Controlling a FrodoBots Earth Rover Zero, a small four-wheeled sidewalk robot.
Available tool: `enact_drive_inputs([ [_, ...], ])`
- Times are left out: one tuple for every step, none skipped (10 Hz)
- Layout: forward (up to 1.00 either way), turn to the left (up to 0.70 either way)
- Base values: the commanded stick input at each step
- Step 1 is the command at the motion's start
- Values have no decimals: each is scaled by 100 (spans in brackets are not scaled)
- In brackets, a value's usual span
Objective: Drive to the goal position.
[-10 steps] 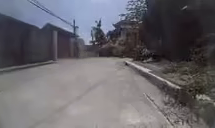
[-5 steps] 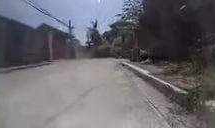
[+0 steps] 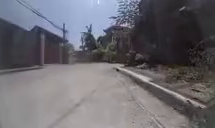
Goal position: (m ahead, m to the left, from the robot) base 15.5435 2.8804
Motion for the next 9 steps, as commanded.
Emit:
enact_drive_inputs([
  [85, 0],
  [85, 0],
  [85, 0],
  [85, 0],
  [85, 0],
  [85, 0],
  [85, 0],
  [85, 0],
  [85, 0],
])
